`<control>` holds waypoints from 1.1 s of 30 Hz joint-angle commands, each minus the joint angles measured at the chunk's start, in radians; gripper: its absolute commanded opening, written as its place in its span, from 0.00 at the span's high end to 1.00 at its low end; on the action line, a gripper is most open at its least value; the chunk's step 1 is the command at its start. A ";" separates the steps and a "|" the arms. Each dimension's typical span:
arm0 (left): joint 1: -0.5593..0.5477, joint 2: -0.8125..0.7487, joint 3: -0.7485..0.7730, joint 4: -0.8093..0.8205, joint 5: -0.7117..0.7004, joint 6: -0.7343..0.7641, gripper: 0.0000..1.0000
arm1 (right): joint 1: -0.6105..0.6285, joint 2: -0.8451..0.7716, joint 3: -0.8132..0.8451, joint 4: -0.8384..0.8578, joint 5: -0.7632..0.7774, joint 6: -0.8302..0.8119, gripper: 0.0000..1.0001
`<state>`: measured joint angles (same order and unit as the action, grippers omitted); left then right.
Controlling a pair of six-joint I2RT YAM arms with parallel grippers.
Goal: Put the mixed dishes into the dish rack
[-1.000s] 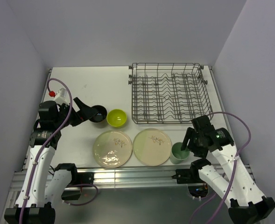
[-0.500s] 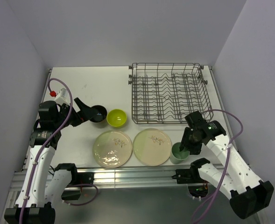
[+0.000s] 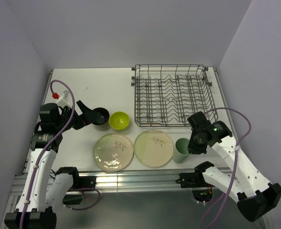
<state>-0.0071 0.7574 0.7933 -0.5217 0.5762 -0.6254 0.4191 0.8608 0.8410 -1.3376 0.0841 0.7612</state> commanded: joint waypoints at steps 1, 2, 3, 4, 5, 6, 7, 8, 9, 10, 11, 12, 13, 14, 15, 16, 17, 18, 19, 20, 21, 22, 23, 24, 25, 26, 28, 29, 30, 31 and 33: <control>0.004 0.002 0.034 0.037 0.079 -0.003 0.04 | 0.007 -0.019 0.163 -0.080 0.075 -0.006 1.00; 0.004 0.005 0.032 0.046 0.094 -0.011 0.04 | 0.009 -0.013 0.193 -0.089 0.074 -0.016 1.00; 0.004 0.006 0.029 0.055 0.112 -0.019 0.04 | 0.009 -0.009 0.254 -0.087 0.063 -0.029 1.00; 0.004 0.007 0.024 0.078 0.131 -0.037 0.04 | 0.010 -0.003 0.286 -0.086 0.033 -0.052 1.00; 0.004 0.007 0.023 0.094 0.172 -0.048 0.04 | 0.010 0.016 0.315 -0.084 0.011 -0.071 1.00; 0.004 0.005 0.020 0.107 0.195 -0.057 0.04 | 0.014 0.029 0.373 -0.083 -0.012 -0.086 1.00; 0.004 0.005 0.017 0.141 0.218 -0.080 0.04 | 0.015 0.040 0.401 -0.066 -0.038 -0.115 1.00; 0.004 0.008 0.014 0.158 0.262 -0.094 0.03 | 0.017 0.062 0.424 -0.058 -0.084 -0.131 1.00; 0.004 0.008 0.015 0.176 0.286 -0.103 0.03 | 0.021 0.073 0.473 -0.049 -0.128 -0.146 1.00; 0.004 0.010 0.012 0.195 0.309 -0.129 0.03 | 0.023 0.086 0.496 -0.022 -0.159 -0.170 1.00; 0.002 0.017 0.011 0.237 0.357 -0.148 0.03 | 0.026 0.095 0.513 0.003 -0.228 -0.177 1.00; 0.001 0.019 0.007 0.264 0.381 -0.164 0.03 | 0.027 0.096 0.530 0.030 -0.271 -0.177 1.00; -0.001 0.020 -0.005 0.296 0.405 -0.213 0.03 | 0.027 0.096 0.552 0.096 -0.314 -0.181 1.00; -0.005 0.022 -0.014 0.378 0.427 -0.246 0.02 | 0.030 0.098 0.556 0.136 -0.357 -0.178 1.00; -0.017 0.022 -0.025 0.428 0.460 -0.281 0.02 | 0.029 0.098 0.556 0.173 -0.433 -0.174 1.00; -0.025 0.022 -0.049 0.487 0.476 -0.366 0.01 | 0.030 0.099 0.550 0.255 -0.470 -0.154 1.00; -0.037 0.022 -0.063 0.558 0.490 -0.417 0.01 | 0.030 0.104 0.541 0.302 -0.510 -0.140 1.00; -0.071 0.025 -0.077 0.700 0.508 -0.468 0.01 | 0.030 0.103 0.511 0.348 -0.583 -0.123 1.00; -0.091 0.031 -0.095 0.765 0.511 -0.559 0.01 | 0.033 0.101 0.491 0.464 -0.619 -0.078 1.00; -0.115 0.048 -0.097 0.814 0.510 -0.591 0.01 | 0.037 0.099 0.471 0.526 -0.656 -0.053 1.00; -0.163 0.060 -0.092 0.844 0.501 -0.605 0.01 | 0.041 0.098 0.437 0.584 -0.728 -0.030 1.00; -0.188 0.069 -0.076 0.844 0.476 -0.609 0.01 | 0.046 0.096 0.416 0.721 -0.762 0.024 1.00; -0.212 0.088 -0.069 0.850 0.462 -0.617 0.01 | 0.056 0.092 0.396 0.795 -0.791 0.056 1.00; -0.256 0.095 -0.068 0.871 0.453 -0.634 0.01 | 0.061 0.092 0.359 0.860 -0.813 0.088 1.00; -0.275 0.103 -0.077 0.958 0.442 -0.690 0.01 | 0.063 0.095 0.346 0.962 -0.846 0.139 1.00; -0.292 0.115 -0.081 1.000 0.438 -0.718 0.01 | 0.069 0.116 0.342 0.994 -0.860 0.153 1.00; -0.326 0.128 -0.083 1.058 0.415 -0.761 0.01 | 0.076 0.151 0.351 1.034 -0.877 0.159 1.00; -0.333 0.137 -0.083 1.066 0.404 -0.770 0.01 | 0.082 0.158 0.352 1.049 -0.883 0.162 1.00; -0.347 0.140 -0.088 1.077 0.393 -0.780 0.01 | 0.089 0.161 0.349 1.066 -0.889 0.180 1.00; -0.353 0.143 -0.092 1.094 0.386 -0.810 0.01 | 0.090 0.164 0.345 1.113 -0.896 0.191 1.00; -0.373 0.152 -0.101 1.164 0.373 -0.838 0.01 | 0.090 0.168 0.339 1.152 -0.912 0.216 1.00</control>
<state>-0.3569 0.9039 0.6991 0.4686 0.9844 -1.3750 0.4999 1.0389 1.1820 -0.3904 -0.7448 0.9104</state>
